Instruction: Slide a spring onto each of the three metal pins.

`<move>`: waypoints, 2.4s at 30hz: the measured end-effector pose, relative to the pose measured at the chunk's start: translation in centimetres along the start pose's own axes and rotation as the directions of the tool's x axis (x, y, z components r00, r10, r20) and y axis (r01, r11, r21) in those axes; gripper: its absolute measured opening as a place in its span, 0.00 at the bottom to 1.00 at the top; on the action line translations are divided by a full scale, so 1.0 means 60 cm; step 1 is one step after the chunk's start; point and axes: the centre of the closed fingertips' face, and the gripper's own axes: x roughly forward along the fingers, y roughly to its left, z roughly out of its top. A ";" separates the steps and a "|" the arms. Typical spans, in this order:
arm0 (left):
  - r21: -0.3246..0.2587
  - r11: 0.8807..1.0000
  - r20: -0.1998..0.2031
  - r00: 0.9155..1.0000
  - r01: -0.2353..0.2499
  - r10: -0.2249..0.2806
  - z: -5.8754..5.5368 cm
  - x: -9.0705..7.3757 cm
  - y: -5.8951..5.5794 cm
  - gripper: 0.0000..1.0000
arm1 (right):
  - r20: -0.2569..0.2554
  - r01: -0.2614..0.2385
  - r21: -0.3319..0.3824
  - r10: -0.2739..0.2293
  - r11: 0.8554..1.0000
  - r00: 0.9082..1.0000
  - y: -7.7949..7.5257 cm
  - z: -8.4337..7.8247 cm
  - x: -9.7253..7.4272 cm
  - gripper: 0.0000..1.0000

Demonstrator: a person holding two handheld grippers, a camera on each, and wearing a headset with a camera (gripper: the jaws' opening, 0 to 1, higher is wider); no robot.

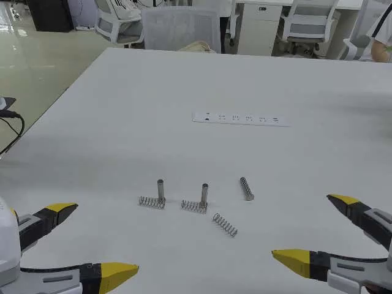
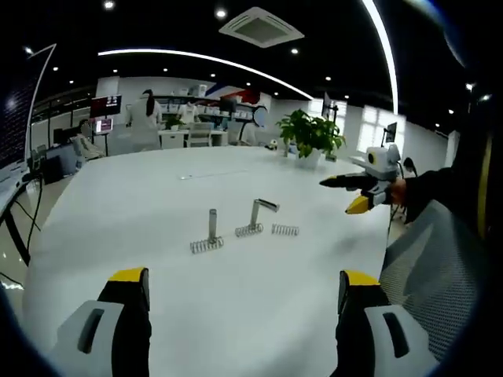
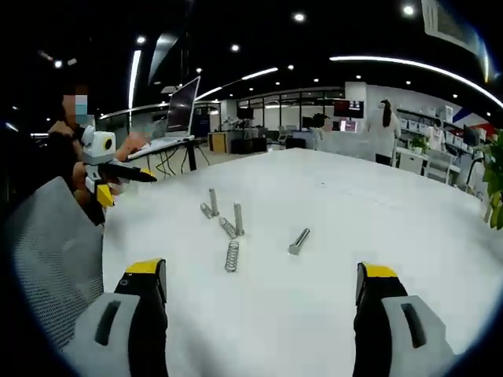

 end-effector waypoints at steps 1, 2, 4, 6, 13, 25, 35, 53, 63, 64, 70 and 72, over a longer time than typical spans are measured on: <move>0.000 1.000 0.002 1.000 -0.001 0.001 0.000 0.000 0.000 0.95 | 0.000 0.001 0.000 -0.001 1.000 1.000 0.000 0.000 0.000 0.95; -0.001 1.000 0.003 1.000 -0.001 0.001 0.001 0.000 0.001 0.95 | 0.000 0.002 -0.001 -0.002 1.000 1.000 0.000 0.000 0.000 0.95; -0.001 1.000 0.004 1.000 -0.001 0.001 0.001 0.000 0.000 0.94 | -0.001 0.003 0.002 -0.003 1.000 1.000 0.000 0.000 -0.001 0.95; 0.000 1.000 0.004 1.000 -0.002 0.002 0.002 -0.001 0.000 0.94 | 0.000 0.004 -0.001 -0.004 1.000 1.000 0.000 0.000 -0.001 0.94; -0.002 1.000 0.006 1.000 -0.007 0.007 0.002 -0.003 0.001 0.93 | -0.003 0.000 0.002 0.000 1.000 1.000 0.002 -0.001 -0.002 0.94; -0.002 1.000 0.005 1.000 -0.012 0.012 0.001 -0.005 0.002 0.93 | -0.009 0.000 0.001 0.000 1.000 1.000 0.001 -0.003 -0.001 0.93; -0.004 1.000 0.007 1.000 -0.014 0.014 0.001 -0.006 0.001 0.93 | -0.011 0.005 0.002 -0.005 1.000 1.000 -0.003 -0.005 -0.003 0.92; -0.004 1.000 0.000 1.000 -0.008 0.008 -0.002 -0.004 0.000 0.92 | -0.024 0.010 0.000 -0.010 1.000 1.000 -0.005 -0.010 -0.005 0.91; -0.004 1.000 -0.006 1.000 -0.004 0.004 -0.004 -0.003 -0.002 0.92 | -0.035 0.008 0.000 -0.008 1.000 0.999 -0.003 -0.015 -0.007 0.90; -0.004 1.000 -0.006 1.000 -0.003 0.003 -0.005 -0.003 -0.002 0.92 | -0.037 0.007 0.000 -0.007 1.000 0.999 -0.002 -0.016 -0.007 0.90; -0.004 1.000 -0.010 1.000 -0.002 0.002 -0.005 -0.003 -0.003 0.92 | -0.037 0.009 0.003 -0.009 1.000 0.999 -0.004 -0.017 -0.007 0.90; -0.004 1.000 -0.011 1.000 -0.002 0.002 -0.005 -0.003 -0.003 0.92 | -0.037 0.011 0.003 -0.011 1.000 0.999 -0.004 -0.016 -0.008 0.89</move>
